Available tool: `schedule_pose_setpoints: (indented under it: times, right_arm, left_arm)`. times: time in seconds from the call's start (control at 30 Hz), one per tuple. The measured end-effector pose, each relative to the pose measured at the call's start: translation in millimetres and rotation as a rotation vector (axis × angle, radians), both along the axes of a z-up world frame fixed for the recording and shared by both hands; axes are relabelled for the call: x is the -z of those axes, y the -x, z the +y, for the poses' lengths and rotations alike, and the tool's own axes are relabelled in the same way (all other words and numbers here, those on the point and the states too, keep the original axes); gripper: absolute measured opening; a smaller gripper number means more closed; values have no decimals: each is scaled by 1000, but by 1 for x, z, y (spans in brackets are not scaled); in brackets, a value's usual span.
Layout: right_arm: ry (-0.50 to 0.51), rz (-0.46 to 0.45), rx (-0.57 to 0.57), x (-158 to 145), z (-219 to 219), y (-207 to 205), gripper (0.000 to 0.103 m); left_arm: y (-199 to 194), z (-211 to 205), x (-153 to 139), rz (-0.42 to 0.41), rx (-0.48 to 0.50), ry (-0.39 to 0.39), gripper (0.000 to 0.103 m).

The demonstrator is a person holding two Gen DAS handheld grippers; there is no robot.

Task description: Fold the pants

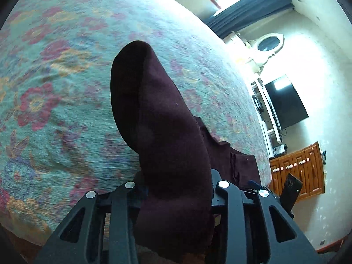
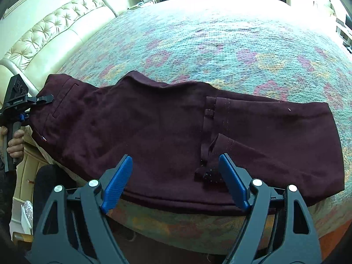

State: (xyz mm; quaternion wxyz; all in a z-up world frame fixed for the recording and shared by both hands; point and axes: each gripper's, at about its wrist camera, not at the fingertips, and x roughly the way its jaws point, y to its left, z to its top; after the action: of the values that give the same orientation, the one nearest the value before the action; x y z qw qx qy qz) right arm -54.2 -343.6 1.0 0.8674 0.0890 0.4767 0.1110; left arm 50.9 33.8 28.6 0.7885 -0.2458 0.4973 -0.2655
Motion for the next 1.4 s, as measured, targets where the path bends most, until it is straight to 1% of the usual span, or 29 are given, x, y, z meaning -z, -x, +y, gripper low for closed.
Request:
schedule_pose_setpoints:
  times: [0.13,0.2,0.23,0.3,0.33,0.37,0.47,0.53,0.63,0.67,0.7,0.73,0.8,0.87,0.93,0.97,1.0,1.1,1.13,1.2,1.33,1.4]
  right_arm:
    - [-42,8,38,-6,-20,5,81]
    - [-61,16,56,-7,-29,6,81]
    - [-64,19,65,-8,-33,7,81]
    - [-66,15,84,-9,-40,7,81]
    - [-72,14,93,-9,-45,7,81]
    - [-81,14,107,-8,-50,7,81]
    - [-142,23,158,-5,-68,6,81]
    - [-191,33,190,-3,-79,5,81]
    - [-276,50,234,2,-93,4,81]
    - [-297,56,248,4,-97,4,81]
    - [-312,59,258,5,-100,4,81]
    - [-319,60,263,6,-101,4,81]
    - [-326,58,274,6,-103,7,81]
    - [-335,53,278,5,-104,7,81]
    - [-362,47,279,1,-105,9,81]
    - [-382,48,275,1,-104,9,81]
    - [-412,52,266,0,-103,9,81]
    - [-508,79,219,3,-93,4,81]
    - [-533,96,202,6,-87,2,81]
    - [-574,139,171,15,-72,-4,81]
    - [-594,213,122,33,-43,-18,81]
    - [-602,238,115,42,-31,-27,81]
  left_arm:
    - [5,-72,-26,-54,78,-26,34]
    - [8,-115,-30,-84,115,-95,34]
    - [10,-140,-28,-103,133,-156,34]
    - [13,-181,-16,-111,160,-251,34]
    - [15,-195,-6,-109,173,-286,34]
    - [18,-212,4,-119,187,-342,34]
    - [30,-250,30,-167,202,-507,34]
    - [34,-262,42,-194,201,-593,35]
    - [39,-267,52,-224,195,-676,37]
    - [41,-269,53,-235,196,-696,41]
    - [42,-269,53,-251,196,-708,49]
    - [44,-267,50,-267,194,-709,52]
    - [50,-265,46,-300,193,-702,64]
    - [57,-262,37,-312,189,-682,70]
    - [69,-254,25,-328,169,-642,71]
    - [76,-249,18,-343,149,-633,76]
    - [82,-238,10,-367,121,-625,80]
    - [95,-208,-6,-403,43,-600,86]
    - [97,-194,-9,-403,15,-587,86]
    - [96,-174,-10,-374,-29,-571,86]
    - [92,-134,3,-304,-126,-552,86]
    - [89,-121,12,-258,-146,-541,86]
